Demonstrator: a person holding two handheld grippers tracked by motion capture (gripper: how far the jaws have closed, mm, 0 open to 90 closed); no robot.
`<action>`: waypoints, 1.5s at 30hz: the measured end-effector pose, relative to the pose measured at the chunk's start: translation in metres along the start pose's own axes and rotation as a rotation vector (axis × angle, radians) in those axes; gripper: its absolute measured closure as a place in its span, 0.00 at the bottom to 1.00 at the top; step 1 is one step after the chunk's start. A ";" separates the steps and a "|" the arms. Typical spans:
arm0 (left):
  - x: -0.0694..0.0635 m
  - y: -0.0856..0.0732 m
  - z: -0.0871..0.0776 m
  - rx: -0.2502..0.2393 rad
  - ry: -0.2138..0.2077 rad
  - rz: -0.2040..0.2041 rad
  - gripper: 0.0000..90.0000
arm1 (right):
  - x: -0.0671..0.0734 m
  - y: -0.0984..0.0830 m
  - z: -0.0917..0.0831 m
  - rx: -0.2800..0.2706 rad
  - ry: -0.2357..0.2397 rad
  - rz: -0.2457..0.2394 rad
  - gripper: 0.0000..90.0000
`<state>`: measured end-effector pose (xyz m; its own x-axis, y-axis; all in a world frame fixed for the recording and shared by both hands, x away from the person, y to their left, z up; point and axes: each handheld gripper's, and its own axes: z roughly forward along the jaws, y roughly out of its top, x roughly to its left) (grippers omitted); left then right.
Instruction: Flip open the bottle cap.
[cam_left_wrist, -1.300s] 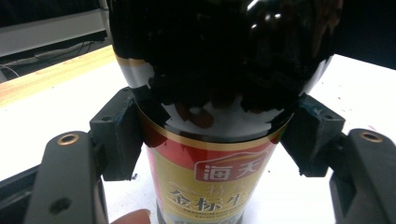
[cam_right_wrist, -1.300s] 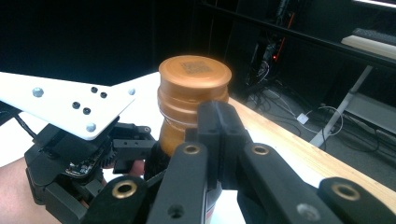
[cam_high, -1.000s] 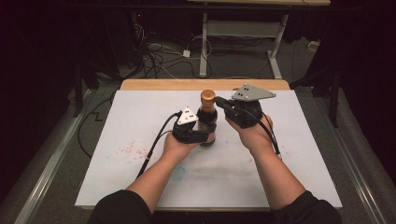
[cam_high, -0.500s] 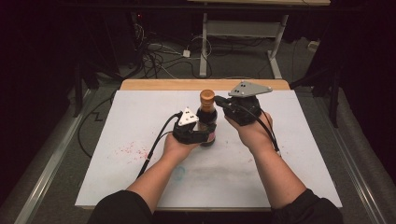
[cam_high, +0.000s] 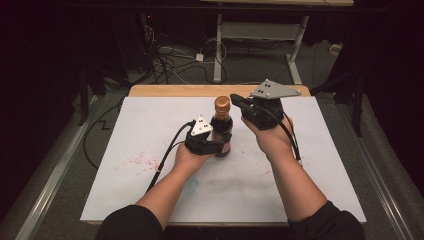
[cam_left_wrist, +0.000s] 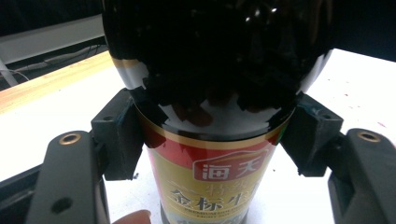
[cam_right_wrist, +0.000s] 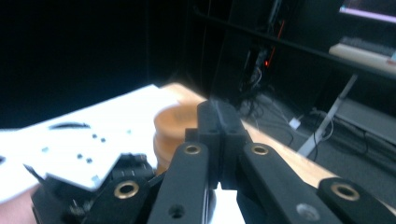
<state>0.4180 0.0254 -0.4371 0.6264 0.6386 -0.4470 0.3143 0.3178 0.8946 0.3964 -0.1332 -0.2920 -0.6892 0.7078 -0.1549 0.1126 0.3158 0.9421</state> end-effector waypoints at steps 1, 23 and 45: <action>0.000 0.000 0.000 0.001 -0.001 -0.001 0.33 | -0.001 -0.004 0.001 0.012 -0.002 0.003 1.00; 0.000 -0.001 0.000 -0.011 -0.003 -0.008 0.32 | -0.001 -0.017 0.006 0.099 0.031 -0.020 1.00; 0.000 -0.001 0.000 -0.014 0.001 -0.009 0.32 | 0.000 -0.012 0.009 0.119 0.033 -0.033 1.00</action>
<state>0.4176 0.0249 -0.4382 0.6228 0.6363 -0.4552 0.3101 0.3335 0.8903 0.4011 -0.1316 -0.3063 -0.7166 0.6756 -0.1733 0.1726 0.4126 0.8944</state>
